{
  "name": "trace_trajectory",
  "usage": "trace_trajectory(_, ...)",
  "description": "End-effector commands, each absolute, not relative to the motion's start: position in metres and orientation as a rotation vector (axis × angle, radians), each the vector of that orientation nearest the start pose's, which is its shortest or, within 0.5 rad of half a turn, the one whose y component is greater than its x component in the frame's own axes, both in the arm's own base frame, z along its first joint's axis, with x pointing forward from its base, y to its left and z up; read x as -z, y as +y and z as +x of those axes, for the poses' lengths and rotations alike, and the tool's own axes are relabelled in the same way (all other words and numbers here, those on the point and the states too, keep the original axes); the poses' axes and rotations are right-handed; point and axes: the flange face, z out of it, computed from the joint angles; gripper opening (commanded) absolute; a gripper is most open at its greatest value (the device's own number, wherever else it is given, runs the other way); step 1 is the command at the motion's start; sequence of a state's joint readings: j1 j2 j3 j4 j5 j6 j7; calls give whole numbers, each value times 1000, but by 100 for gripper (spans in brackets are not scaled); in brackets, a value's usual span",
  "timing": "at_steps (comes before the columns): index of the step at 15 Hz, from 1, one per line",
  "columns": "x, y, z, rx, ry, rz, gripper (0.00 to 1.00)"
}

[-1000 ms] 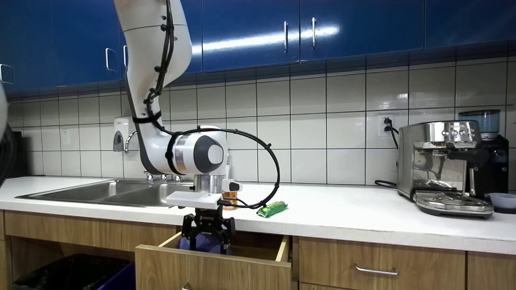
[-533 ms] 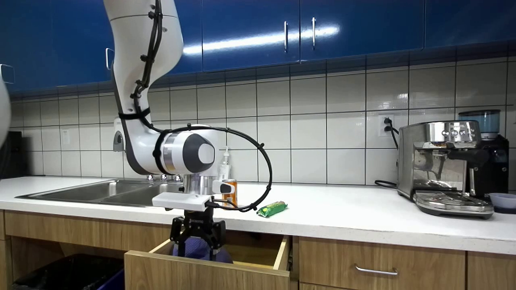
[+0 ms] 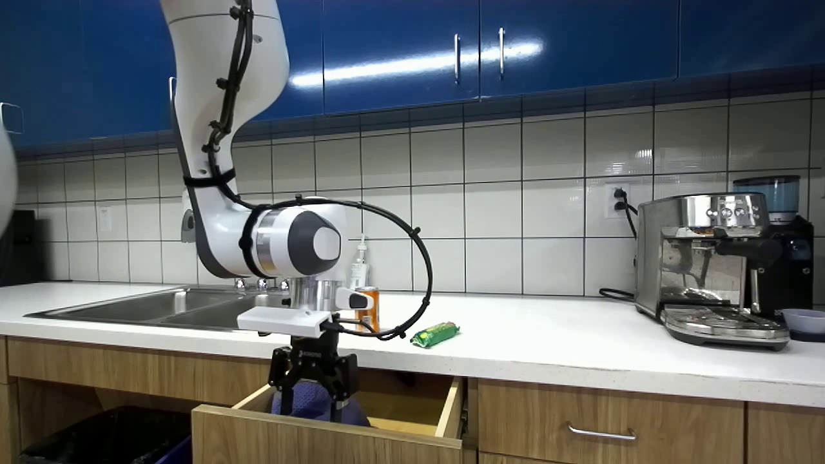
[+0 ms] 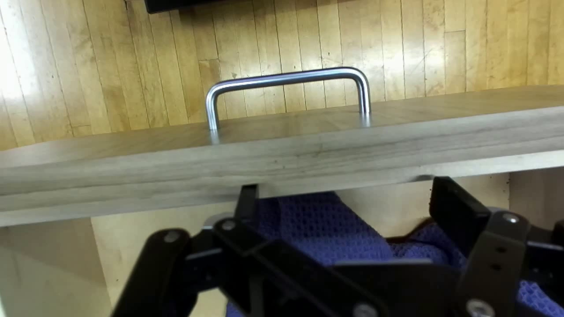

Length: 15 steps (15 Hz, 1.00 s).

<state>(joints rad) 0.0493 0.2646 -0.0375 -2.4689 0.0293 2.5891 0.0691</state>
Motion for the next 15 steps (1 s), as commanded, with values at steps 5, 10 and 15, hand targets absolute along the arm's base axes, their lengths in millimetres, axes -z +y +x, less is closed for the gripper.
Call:
trace_trajectory(5,-219,2,470,-169,170,-3137,100)
trace_trajectory(10,-253,-1,484,-81,163,-3131,100)
trace_trajectory(15,-287,-6,506,41,168,-3132,100)
